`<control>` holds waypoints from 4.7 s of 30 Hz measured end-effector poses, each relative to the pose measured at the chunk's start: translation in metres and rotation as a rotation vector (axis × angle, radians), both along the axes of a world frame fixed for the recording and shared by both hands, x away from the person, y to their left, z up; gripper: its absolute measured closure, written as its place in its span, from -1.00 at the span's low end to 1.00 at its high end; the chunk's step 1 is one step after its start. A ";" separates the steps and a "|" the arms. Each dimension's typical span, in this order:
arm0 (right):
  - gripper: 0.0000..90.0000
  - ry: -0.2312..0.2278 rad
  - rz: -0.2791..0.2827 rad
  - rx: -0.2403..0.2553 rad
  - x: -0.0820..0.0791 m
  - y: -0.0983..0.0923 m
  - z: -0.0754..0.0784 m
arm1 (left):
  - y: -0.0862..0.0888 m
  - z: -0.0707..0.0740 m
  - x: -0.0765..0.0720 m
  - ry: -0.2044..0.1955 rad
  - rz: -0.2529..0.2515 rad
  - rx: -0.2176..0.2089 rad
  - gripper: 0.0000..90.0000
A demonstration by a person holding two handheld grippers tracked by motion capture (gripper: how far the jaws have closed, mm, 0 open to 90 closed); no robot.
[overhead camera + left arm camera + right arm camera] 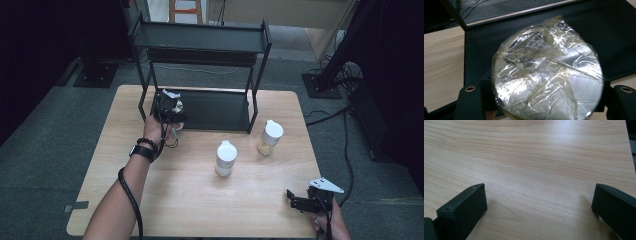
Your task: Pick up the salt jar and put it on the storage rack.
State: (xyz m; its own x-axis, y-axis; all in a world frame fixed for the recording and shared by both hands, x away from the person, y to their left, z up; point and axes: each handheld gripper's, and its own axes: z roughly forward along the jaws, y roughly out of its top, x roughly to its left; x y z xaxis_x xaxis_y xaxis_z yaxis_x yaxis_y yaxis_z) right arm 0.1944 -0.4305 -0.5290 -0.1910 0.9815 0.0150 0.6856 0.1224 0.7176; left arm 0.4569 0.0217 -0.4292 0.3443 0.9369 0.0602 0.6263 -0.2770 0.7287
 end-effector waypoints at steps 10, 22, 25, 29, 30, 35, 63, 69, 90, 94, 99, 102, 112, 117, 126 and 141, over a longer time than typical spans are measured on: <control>-1.00 0.000 0.000 0.000 0.000 0.000 0.000 | 0.003 -0.002 0.020 0.000 0.030 -0.008 -0.31; -1.00 0.000 0.001 0.000 0.000 0.000 0.000 | 0.001 -0.007 0.032 -0.004 0.059 -0.003 -0.31; -1.00 0.000 0.001 0.000 0.000 0.000 0.000 | 0.001 -0.011 0.033 -0.002 0.070 -0.008 -0.31; -1.00 0.000 0.000 -0.001 0.000 0.000 0.000 | 0.003 -0.014 0.033 0.005 0.083 -0.008 -0.31; -1.00 -0.001 0.000 -0.001 0.000 0.000 0.000 | 0.003 -0.014 0.033 0.006 0.080 -0.008 -0.31; -1.00 0.000 0.000 -0.001 0.000 0.000 0.000 | 0.001 -0.018 0.032 0.006 0.071 0.014 -0.31; -1.00 0.000 0.000 -0.001 0.000 0.000 0.000 | 0.011 -0.036 0.004 -0.047 0.034 -0.035 -0.98; -1.00 0.000 -0.001 0.000 0.000 0.000 0.000 | 0.014 -0.044 -0.010 -0.036 0.008 -0.037 -1.00; -1.00 0.000 0.001 -0.001 0.000 0.000 0.000 | 0.030 -0.067 -0.040 -0.067 0.035 -0.059 -1.00; -1.00 0.000 0.002 0.000 0.000 0.001 0.000 | 0.030 -0.073 -0.045 -0.070 0.045 -0.065 -1.00; -1.00 -0.001 0.002 -0.001 0.000 0.000 0.000 | 0.028 -0.084 -0.050 -0.057 0.050 -0.063 -1.00; -1.00 -0.001 0.002 -0.002 0.000 0.000 0.000 | 0.028 -0.088 -0.051 -0.049 0.051 -0.064 -1.00; -1.00 -0.001 0.002 -0.002 0.000 0.001 0.000 | 0.027 -0.092 -0.055 0.007 0.068 -0.014 -1.00; -1.00 -0.001 0.003 -0.001 0.000 0.001 0.000 | 0.028 -0.092 -0.057 0.019 0.056 -0.023 -1.00; -1.00 -0.004 0.001 -0.004 0.000 0.001 0.000 | 0.033 -0.093 -0.064 0.035 0.047 -0.038 -1.00; -1.00 -0.005 0.001 -0.005 0.000 0.002 0.000 | 0.042 -0.093 -0.081 0.035 0.031 -0.039 -1.00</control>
